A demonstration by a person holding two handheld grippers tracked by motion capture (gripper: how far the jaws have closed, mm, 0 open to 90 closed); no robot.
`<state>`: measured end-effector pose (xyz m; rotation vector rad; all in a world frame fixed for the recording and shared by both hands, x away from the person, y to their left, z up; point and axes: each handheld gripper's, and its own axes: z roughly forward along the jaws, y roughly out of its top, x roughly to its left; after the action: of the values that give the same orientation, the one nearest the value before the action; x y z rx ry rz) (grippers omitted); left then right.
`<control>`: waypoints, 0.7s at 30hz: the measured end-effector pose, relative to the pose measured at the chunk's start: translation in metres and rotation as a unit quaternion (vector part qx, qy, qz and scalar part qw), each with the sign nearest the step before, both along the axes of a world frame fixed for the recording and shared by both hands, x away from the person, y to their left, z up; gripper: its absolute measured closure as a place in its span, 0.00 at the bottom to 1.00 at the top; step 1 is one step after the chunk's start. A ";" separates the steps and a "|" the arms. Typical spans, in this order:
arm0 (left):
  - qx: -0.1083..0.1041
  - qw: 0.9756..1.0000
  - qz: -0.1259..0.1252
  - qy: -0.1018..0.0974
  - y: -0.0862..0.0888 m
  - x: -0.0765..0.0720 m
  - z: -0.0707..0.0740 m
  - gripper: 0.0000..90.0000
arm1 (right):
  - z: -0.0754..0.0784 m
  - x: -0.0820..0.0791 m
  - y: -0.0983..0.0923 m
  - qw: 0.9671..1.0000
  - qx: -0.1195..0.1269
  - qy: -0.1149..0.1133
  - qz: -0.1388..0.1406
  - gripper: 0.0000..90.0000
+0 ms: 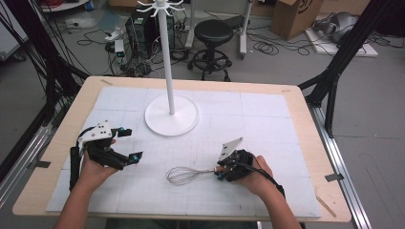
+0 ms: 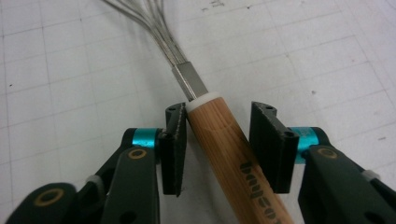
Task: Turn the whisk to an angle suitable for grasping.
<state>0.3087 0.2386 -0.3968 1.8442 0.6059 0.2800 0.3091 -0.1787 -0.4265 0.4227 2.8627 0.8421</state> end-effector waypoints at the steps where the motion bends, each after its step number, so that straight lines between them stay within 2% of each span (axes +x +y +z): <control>1: 0.000 1.000 0.000 0.000 0.000 0.000 0.000 0.02 | 0.000 -0.001 0.002 1.000 -0.003 -0.006 0.007 0.71; 7: 0.000 1.000 0.000 -0.001 0.001 0.000 0.000 0.02 | 0.002 -0.006 0.010 0.999 -0.014 -0.030 0.013 0.78; 8: 0.000 1.000 0.000 -0.002 0.001 0.000 0.000 0.02 | 0.002 -0.007 0.014 0.999 -0.018 -0.042 0.002 0.79; 10: 0.001 1.000 0.000 -0.002 0.001 0.000 0.000 0.02 | 0.001 -0.007 0.017 0.999 -0.018 -0.051 -0.006 0.79; 16: -0.001 1.000 -0.001 -0.001 0.001 0.000 0.000 0.02 | 0.001 -0.007 0.020 0.999 -0.014 -0.046 -0.012 0.76; 18: -0.001 1.000 -0.001 0.000 0.001 0.000 0.000 0.02 | 0.002 -0.007 0.018 0.999 -0.001 -0.037 -0.018 0.70; 20: -0.001 1.000 0.000 0.000 0.001 0.001 0.000 0.02 | 0.008 -0.008 0.011 0.999 0.026 -0.029 -0.024 0.69; 21: -0.001 1.000 0.000 0.000 0.001 0.000 0.000 0.02 | 0.008 -0.008 0.010 0.999 0.033 -0.029 -0.026 0.68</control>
<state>0.3092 0.2396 -0.3968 1.8434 0.6049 0.2793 0.3012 -0.1689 -0.4181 0.4693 2.7654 0.9252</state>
